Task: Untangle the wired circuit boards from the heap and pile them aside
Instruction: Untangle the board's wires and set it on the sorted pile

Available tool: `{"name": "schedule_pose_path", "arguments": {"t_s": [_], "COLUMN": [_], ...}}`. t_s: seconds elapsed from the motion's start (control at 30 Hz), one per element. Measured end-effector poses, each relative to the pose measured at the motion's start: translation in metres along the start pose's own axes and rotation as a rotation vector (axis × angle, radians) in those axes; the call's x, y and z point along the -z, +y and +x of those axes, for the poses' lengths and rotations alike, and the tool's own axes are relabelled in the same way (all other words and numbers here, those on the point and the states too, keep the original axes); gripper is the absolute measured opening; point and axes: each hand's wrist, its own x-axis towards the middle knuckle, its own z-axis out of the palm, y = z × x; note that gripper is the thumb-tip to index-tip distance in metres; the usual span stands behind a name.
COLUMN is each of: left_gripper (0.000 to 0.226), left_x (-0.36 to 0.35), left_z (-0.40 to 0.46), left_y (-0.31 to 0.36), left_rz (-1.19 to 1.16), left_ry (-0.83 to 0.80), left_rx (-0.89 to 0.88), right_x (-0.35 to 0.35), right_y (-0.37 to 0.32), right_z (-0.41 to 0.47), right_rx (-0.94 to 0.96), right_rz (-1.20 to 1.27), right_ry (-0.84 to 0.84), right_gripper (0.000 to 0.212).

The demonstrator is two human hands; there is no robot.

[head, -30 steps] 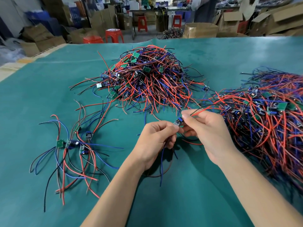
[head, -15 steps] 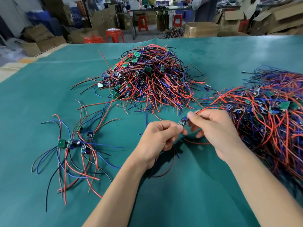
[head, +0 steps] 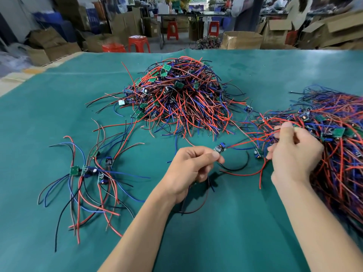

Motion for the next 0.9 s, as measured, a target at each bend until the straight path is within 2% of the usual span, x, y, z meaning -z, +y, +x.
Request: {"name": "schedule_pose_path", "arguments": {"t_s": [0.07,0.13,0.17,0.3,0.37,0.53,0.67,0.9], "left_gripper": [0.018,0.026,0.028,0.019,0.018,0.028,0.029,0.028], "left_x": [0.002,0.003,0.003,-0.001,-0.001,-0.003,-0.002,-0.006], "left_z": [0.001,0.002,0.002,-0.001,-0.002,-0.003,-0.005,-0.007], "left_y": [0.001,0.003,0.003,0.002,0.002,0.002,0.004,0.005], "left_rz": [-0.117,-0.231,-0.252,-0.148,-0.099,0.000,0.059,0.120], "left_ry": [0.085,0.146,0.152,0.063,0.007,-0.012,-0.063,-0.161], "left_rx": [-0.010,-0.028,-0.033,-0.019,-0.012,0.015,0.014,0.045], "right_x": [0.002,0.001,-0.001,-0.012,-0.015,-0.011,-0.012,-0.003], "right_y": [-0.002,-0.006,-0.008,-0.020,-0.023,-0.028,-0.026,-0.025], "right_z": [0.000,-0.003,-0.006,-0.049,-0.064,-0.061,-0.060,-0.026], "right_rx": [0.038,0.059,0.078,0.279,0.371,0.447,0.553,0.577], "right_rz": [-0.038,-0.041,-0.053,-0.142,-0.123,-0.127,-0.202,-0.276], "right_ry": [0.100,0.063,-0.033,-0.634,-0.752,-0.748,-0.702,-0.401], "right_gripper": [0.022,0.016,0.019,0.039,0.036,0.033,0.040,0.043]}}
